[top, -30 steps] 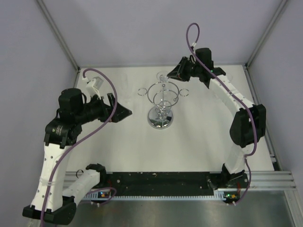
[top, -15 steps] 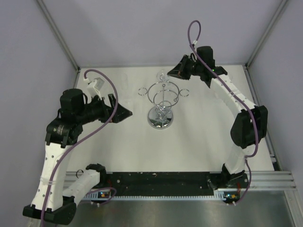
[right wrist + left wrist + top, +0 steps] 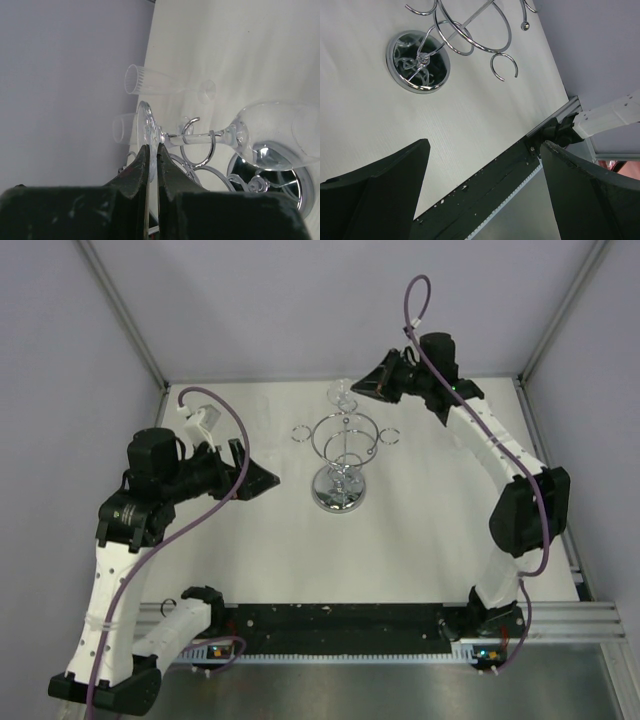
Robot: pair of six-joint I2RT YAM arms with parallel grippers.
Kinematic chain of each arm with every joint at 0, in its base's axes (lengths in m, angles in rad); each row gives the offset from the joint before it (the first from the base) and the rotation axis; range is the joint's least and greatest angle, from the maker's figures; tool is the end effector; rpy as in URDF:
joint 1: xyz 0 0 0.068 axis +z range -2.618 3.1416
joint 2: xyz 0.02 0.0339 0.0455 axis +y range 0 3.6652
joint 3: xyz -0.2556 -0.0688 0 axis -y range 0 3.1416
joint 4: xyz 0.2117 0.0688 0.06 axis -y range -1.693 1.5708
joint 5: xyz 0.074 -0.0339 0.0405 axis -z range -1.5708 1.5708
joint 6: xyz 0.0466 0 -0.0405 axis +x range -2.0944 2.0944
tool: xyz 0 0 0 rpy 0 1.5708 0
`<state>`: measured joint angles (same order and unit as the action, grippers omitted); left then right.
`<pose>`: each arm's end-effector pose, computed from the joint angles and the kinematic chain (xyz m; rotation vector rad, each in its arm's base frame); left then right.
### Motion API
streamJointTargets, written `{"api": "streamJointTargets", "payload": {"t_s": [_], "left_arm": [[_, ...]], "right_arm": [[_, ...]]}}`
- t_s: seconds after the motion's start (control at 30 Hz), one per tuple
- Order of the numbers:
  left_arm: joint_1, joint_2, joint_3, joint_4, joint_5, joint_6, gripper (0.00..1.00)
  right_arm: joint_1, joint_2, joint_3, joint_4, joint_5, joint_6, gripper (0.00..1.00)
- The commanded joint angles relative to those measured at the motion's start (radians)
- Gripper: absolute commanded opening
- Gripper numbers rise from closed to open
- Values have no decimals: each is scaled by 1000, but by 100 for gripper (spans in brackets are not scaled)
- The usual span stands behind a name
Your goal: Take the wine glass off the wine glass rack
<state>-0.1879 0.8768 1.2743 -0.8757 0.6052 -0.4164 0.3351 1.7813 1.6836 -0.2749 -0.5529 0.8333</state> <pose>0.1210 -0.0500 0.3956 0.1540 2.0968 -0.9894 0.3657 0.1533 0.3611 0.1223 2.1150 1.2755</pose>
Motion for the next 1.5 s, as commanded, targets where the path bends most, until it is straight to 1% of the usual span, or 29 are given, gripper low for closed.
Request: {"api": "streamJointTargets", "payload": {"t_s": [0.0, 0.17, 0.37, 0.57, 0.67, 0.7, 0.8, 0.93, 1.17, 1.33, 1.43, 1.47], "left_arm": [[4, -15, 17, 20, 13, 13, 98], [4, -16, 23, 17, 21, 13, 98], [4, -24, 16, 26, 39, 1, 98], [4, -48, -10, 116, 108, -74, 98], [4, -56, -24, 168, 142, -126, 98], [4, -56, -29, 190, 156, -145, 98], [4, -70, -53, 268, 186, -231, 98], [4, -97, -98, 398, 218, -355, 98], [4, -163, -187, 570, 229, -574, 98], [4, -205, -273, 762, 278, -783, 98], [4, -220, -286, 782, 284, -835, 98], [4, -226, -293, 794, 289, -851, 98]], "right_arm": [[-8, -28, 80, 138, -2, 29, 0], [-13, -5, 82, 253, 10, 58, 0], [-31, -3, 148, 266, 13, 24, 0], [-31, -72, 185, 264, -13, -59, 0], [-30, -134, 159, 266, -47, -92, 0], [-31, -160, 139, 302, -57, -103, 0], [-30, -239, 87, 338, -94, -132, 0], [-31, -324, 62, 339, -157, -164, 0], [-13, -471, 16, 352, -266, -204, 0], [73, -559, -35, 289, -320, -312, 0], [149, -598, -68, 276, -335, -384, 0], [178, -608, -70, 237, -340, -408, 0]]}}
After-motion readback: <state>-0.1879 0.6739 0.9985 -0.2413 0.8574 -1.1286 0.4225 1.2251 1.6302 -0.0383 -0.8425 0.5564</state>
